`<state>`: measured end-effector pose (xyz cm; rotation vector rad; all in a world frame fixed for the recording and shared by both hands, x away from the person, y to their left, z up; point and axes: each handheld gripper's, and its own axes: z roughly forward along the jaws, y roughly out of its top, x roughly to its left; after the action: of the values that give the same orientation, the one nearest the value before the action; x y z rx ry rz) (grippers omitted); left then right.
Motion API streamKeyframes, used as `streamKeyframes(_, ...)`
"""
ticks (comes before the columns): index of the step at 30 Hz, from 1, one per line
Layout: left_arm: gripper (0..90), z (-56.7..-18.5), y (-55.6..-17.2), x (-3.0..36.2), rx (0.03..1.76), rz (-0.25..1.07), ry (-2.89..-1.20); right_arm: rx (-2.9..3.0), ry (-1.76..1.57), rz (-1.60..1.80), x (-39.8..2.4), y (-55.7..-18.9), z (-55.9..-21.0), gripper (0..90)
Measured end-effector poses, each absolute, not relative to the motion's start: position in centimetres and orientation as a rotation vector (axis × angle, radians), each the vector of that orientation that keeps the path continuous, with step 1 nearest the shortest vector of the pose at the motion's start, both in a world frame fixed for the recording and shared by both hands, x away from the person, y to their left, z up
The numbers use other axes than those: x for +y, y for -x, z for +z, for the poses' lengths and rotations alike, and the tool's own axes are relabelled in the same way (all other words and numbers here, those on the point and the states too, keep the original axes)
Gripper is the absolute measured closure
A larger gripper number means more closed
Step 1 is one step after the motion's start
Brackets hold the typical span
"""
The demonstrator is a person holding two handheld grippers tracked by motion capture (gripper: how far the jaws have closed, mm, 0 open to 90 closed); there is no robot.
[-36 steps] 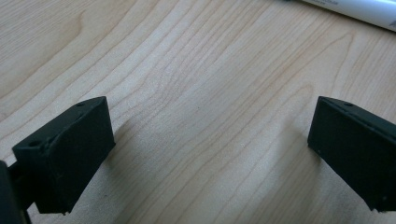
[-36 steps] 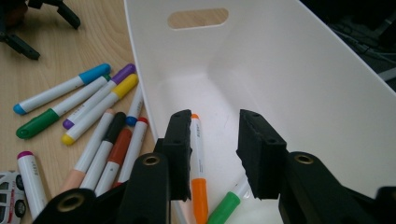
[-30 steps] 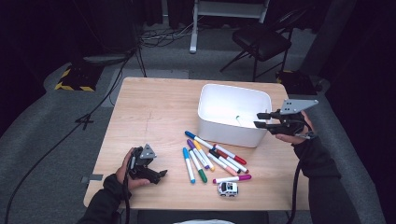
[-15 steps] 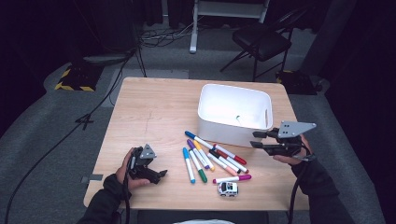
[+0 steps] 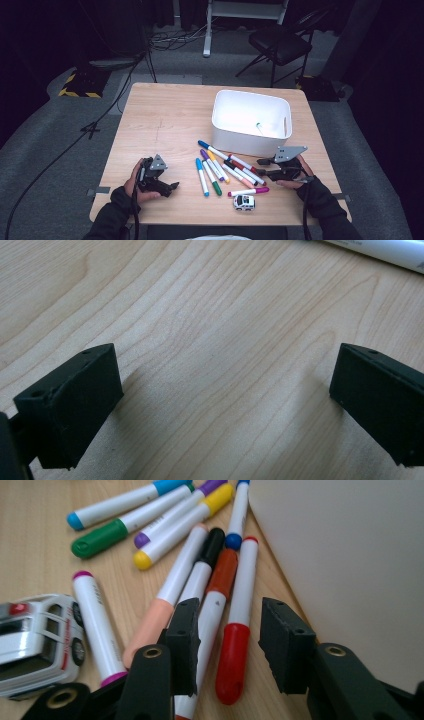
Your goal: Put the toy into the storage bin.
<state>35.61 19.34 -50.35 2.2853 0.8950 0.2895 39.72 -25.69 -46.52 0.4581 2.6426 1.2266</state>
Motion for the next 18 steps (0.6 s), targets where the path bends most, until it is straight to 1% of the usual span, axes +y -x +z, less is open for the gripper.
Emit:
streamKeyframes(6,0.6,-50.4,-35.6,19.3,0.895,0.289,-2.285,2.658,-0.517,1.204,-25.5,-40.8,-48.7,61.5)
streamKeyframes(11,0.6,-50.4,-35.6,19.3,0.894,0.289,-2.284,2.658,-0.578,1.195,-25.4,-41.1,-49.4,62.3)
streamKeyframes(18,0.6,-50.3,-35.6,19.3,0.895,0.289,-2.285,2.642,-0.581,1.2,-25.4,-41.7,-50.0,62.3)
